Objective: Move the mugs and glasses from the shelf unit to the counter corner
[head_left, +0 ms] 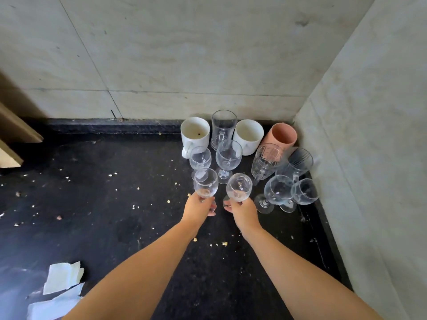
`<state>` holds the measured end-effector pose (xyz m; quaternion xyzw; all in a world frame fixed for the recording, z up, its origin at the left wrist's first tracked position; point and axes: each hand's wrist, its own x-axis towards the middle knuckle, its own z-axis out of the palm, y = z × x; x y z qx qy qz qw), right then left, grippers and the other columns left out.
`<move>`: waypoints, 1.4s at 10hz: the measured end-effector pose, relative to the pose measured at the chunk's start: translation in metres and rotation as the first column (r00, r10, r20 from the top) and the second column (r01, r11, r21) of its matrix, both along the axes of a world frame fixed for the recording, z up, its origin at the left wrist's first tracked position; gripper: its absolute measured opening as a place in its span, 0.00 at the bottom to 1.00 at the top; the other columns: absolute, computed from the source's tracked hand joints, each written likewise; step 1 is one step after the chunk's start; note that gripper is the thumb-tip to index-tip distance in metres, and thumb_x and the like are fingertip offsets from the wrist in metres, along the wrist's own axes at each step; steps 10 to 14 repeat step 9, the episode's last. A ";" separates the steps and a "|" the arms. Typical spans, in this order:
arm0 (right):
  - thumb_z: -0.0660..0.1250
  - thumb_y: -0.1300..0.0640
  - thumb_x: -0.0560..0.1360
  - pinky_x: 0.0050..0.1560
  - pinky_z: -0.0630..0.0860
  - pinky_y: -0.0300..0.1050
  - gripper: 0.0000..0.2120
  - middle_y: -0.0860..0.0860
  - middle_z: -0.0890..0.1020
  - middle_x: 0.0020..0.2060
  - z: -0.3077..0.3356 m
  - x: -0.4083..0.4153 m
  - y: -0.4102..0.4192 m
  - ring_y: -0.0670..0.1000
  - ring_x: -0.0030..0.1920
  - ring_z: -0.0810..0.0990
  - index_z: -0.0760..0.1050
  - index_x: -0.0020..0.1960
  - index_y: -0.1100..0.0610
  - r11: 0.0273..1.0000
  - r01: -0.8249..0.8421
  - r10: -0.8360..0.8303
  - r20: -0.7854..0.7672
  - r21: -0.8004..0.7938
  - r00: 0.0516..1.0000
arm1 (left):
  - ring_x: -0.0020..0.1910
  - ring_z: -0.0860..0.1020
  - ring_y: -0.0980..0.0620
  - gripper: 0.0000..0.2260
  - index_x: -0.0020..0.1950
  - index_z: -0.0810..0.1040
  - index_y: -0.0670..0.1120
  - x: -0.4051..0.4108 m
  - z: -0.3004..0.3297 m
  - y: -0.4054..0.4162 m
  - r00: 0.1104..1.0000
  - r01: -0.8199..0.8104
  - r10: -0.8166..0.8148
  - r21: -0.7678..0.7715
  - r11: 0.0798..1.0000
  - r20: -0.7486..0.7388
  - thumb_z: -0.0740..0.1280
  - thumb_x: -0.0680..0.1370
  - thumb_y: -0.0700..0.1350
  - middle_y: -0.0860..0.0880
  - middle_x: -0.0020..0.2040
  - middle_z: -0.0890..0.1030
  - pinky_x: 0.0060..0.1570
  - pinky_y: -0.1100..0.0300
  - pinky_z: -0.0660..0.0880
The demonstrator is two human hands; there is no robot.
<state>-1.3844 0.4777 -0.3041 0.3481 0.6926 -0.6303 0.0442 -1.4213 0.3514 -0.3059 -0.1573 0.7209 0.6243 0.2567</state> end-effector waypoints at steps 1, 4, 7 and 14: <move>0.61 0.62 0.78 0.35 0.76 0.27 0.12 0.59 0.82 0.51 -0.007 -0.003 0.001 0.53 0.50 0.83 0.76 0.59 0.64 1.000 -0.009 0.010 -0.009 0.010 1.000 | 0.43 0.82 0.52 0.05 0.44 0.77 0.47 -0.003 -0.004 0.003 0.999 -0.029 0.030 0.034 0.999 -0.013 0.63 0.77 0.41 0.43 0.45 0.82 0.33 0.66 0.78; 0.61 0.64 0.78 0.38 0.75 0.28 0.12 0.57 0.82 0.52 -0.020 -0.002 0.001 0.49 0.49 0.83 0.75 0.61 0.63 0.998 -0.046 0.046 0.004 0.041 0.999 | 0.47 0.81 0.52 0.06 0.53 0.77 0.43 0.001 -0.017 0.001 0.999 -0.034 0.032 0.096 0.995 0.024 0.65 0.77 0.39 0.45 0.48 0.80 0.37 0.65 0.81; 0.64 0.61 0.77 0.39 0.75 0.29 0.11 0.56 0.83 0.53 -0.020 0.001 0.001 0.50 0.52 0.83 0.76 0.59 0.60 1.000 -0.026 0.026 -0.007 -0.016 1.000 | 0.50 0.81 0.52 0.11 0.58 0.77 0.44 0.003 -0.019 0.000 0.996 -0.040 0.031 0.119 0.992 0.079 0.67 0.76 0.40 0.48 0.49 0.80 0.42 0.61 0.82; 0.63 0.64 0.78 0.43 0.81 0.34 0.16 0.54 0.78 0.58 -0.008 0.020 0.004 0.47 0.51 0.82 0.70 0.64 0.57 0.999 -0.004 0.001 -0.058 -0.049 0.998 | 0.49 0.81 0.54 0.14 0.60 0.75 0.48 0.010 -0.011 -0.014 0.999 -0.020 0.017 0.097 0.995 0.033 0.66 0.77 0.37 0.49 0.52 0.81 0.41 0.63 0.81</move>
